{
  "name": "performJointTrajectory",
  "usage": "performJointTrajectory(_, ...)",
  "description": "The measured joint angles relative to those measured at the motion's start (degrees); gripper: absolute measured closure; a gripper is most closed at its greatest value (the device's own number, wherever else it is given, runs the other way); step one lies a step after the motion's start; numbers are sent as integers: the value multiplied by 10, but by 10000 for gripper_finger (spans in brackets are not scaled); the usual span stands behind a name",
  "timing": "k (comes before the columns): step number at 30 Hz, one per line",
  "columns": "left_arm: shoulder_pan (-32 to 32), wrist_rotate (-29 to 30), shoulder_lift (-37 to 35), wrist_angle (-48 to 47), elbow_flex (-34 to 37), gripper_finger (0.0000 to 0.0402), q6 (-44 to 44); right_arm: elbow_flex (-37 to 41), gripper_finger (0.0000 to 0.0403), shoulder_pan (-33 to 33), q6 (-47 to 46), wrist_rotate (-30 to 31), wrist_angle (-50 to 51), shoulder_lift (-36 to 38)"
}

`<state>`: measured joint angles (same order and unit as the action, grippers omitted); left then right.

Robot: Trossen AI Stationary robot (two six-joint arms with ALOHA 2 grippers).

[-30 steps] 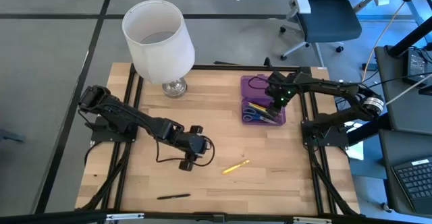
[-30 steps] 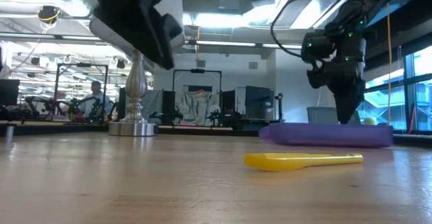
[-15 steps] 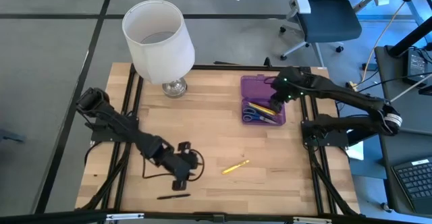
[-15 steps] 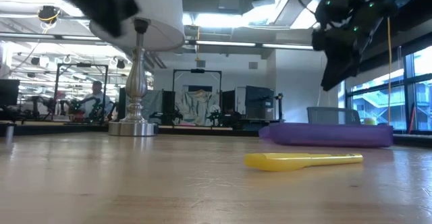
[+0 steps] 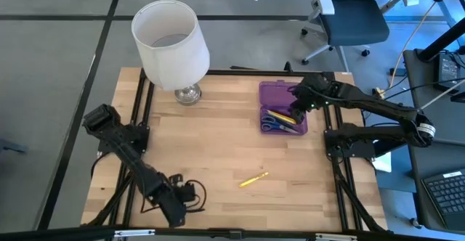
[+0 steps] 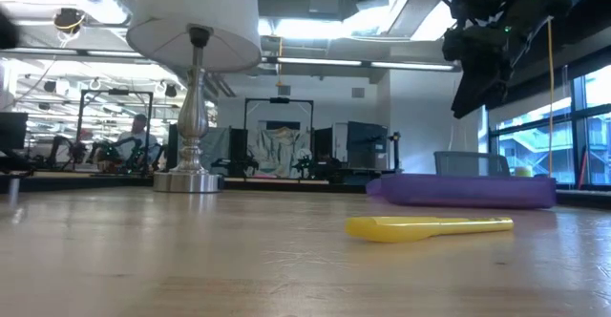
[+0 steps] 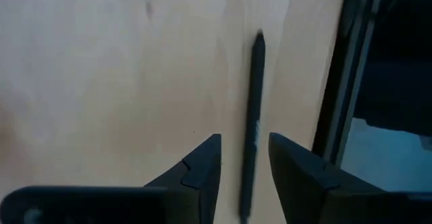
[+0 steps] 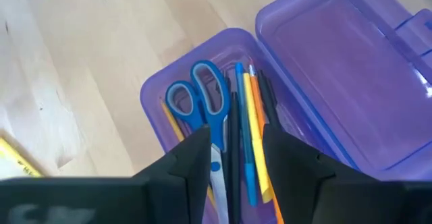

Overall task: Pick & place school supplies into a supply box
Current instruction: Put the black pen into the purple supply box

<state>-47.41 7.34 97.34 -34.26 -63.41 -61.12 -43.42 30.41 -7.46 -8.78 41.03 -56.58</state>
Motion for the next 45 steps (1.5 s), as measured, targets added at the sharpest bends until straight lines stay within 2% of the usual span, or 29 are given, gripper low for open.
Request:
performJointTrajectory(6,-35,-14,23,18,0,311,-72,0,263,0,-13,3,-6,0)
performJointTrajectory(11,-47,-51,41,19,0,322,-127,0,263,0,-12,3,-21,0)
performJointTrajectory(15,-46,-43,42,19,0,324,-157,0,263,0,-12,3,-47,0)
performJointTrajectory(18,-44,-39,42,18,0,324,-149,0,263,0,-12,3,-52,0)
performJointTrajectory(22,-41,-38,42,15,0,323,-87,0,263,0,-12,3,-52,0)
performJointTrajectory(25,-38,-13,42,6,0,321,-67,0,263,0,-12,3,-52,0)
performJointTrajectory(28,-33,14,42,6,1,306,-47,0,263,0,-12,3,-52,0)
performJointTrajectory(32,-24,37,42,7,1,267,-22,0,263,0,-12,3,-54,0)
performJointTrajectory(37,-13,4,42,15,1,218,12,0,263,0,-13,3,-57,0)
performJointTrajectory(41,-24,40,42,40,-18,201,60,0,263,0,-31,4,-57,0)
performJointTrajectory(45,-38,60,46,32,-46,197,53,0,263,0,-45,3,-56,0)
